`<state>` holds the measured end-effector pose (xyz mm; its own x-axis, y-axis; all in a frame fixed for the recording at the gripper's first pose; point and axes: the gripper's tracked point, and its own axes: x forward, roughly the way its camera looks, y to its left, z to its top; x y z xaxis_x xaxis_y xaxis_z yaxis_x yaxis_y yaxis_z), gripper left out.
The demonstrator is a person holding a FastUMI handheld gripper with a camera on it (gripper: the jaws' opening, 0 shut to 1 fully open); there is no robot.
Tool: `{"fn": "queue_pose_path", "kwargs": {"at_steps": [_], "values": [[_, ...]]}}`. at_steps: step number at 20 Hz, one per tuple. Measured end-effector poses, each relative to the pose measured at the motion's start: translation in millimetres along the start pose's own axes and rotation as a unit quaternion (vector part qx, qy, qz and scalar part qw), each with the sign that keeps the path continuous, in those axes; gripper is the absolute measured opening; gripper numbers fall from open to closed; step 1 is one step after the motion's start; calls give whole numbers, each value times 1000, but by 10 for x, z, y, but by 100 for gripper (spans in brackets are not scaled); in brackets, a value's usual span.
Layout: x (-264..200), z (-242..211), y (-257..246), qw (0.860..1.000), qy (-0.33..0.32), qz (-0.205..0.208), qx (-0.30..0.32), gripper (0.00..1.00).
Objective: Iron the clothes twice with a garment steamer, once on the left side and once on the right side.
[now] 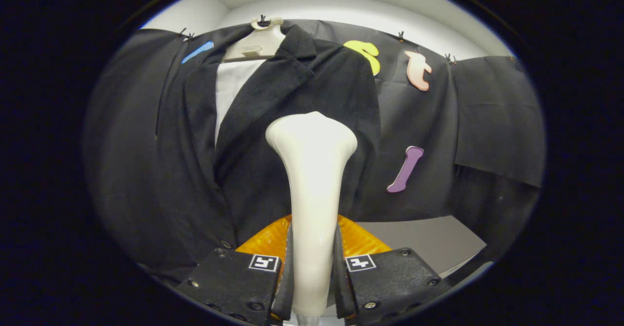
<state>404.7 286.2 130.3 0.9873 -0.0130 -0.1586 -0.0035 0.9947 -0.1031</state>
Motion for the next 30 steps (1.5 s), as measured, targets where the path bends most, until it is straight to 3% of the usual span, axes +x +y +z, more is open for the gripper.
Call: {"fn": "queue_pose_path", "kwargs": {"at_steps": [12, 30], "values": [[0, -721, -178, 998, 58, -31, -21, 36], [-139, -1405, 27, 990, 141, -17, 20, 36]]}}
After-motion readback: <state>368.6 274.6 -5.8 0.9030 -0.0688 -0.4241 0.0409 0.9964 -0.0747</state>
